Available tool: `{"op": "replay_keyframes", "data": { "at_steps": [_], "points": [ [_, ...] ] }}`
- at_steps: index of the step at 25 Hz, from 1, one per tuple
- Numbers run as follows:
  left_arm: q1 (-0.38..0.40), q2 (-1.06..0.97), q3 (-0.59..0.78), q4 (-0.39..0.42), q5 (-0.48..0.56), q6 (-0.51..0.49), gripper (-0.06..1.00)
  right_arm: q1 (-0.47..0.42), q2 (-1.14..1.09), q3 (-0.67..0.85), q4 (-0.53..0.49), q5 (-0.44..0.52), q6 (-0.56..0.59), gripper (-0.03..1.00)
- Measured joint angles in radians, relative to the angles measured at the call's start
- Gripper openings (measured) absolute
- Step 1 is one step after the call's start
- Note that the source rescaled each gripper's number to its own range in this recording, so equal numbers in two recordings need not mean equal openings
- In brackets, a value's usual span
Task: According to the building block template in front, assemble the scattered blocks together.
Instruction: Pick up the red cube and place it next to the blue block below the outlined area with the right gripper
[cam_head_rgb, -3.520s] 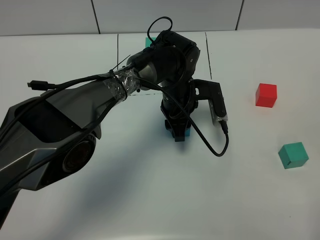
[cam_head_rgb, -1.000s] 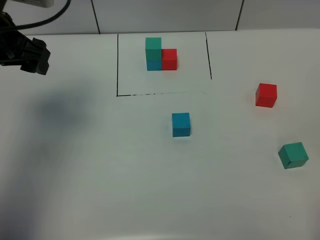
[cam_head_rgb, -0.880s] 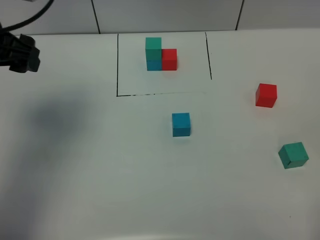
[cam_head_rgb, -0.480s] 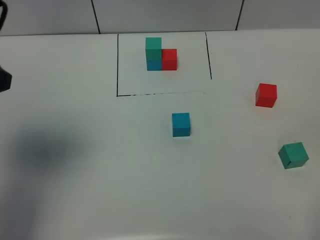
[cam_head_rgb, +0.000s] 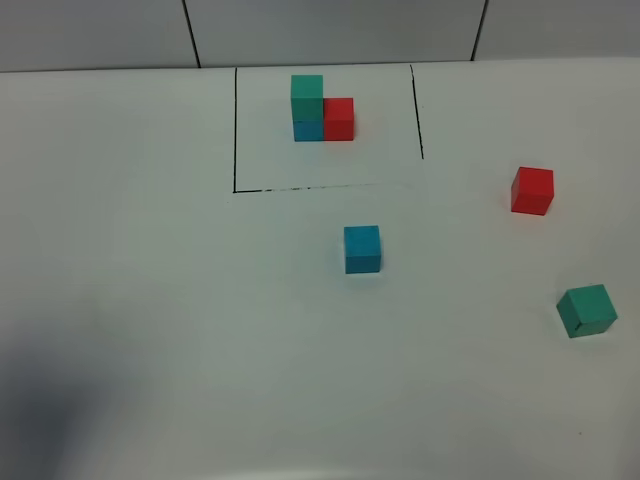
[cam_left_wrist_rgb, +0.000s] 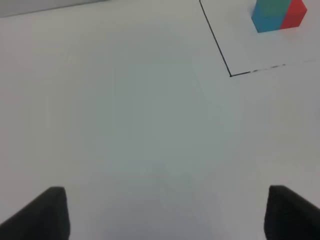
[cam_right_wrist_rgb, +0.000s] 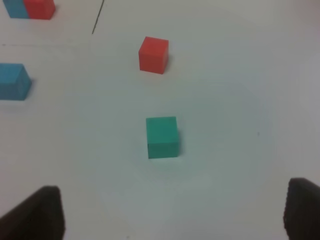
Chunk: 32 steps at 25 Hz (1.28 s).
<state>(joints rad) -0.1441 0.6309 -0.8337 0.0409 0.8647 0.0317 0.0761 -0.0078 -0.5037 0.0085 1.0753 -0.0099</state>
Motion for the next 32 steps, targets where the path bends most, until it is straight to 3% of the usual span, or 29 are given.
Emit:
{"op": "replay_keyframes", "data": {
  "at_steps": [5,25,32],
  "points": [
    [0.0,-0.156,0.09,0.0,0.009,-0.007,0.77,0.0,0.0,0.0,0.0,0.0,0.0,0.77],
    [0.0,-0.622,0.31,-0.052,0.215,-0.023,0.77,0.0,0.0,0.0,0.0,0.0,0.0,0.77],
    [0.0,-0.636,0.327,-0.091,0.218,-0.003,0.77,0.0,0.0,0.0,0.0,-0.001,0.0,0.77]
  ]
}}
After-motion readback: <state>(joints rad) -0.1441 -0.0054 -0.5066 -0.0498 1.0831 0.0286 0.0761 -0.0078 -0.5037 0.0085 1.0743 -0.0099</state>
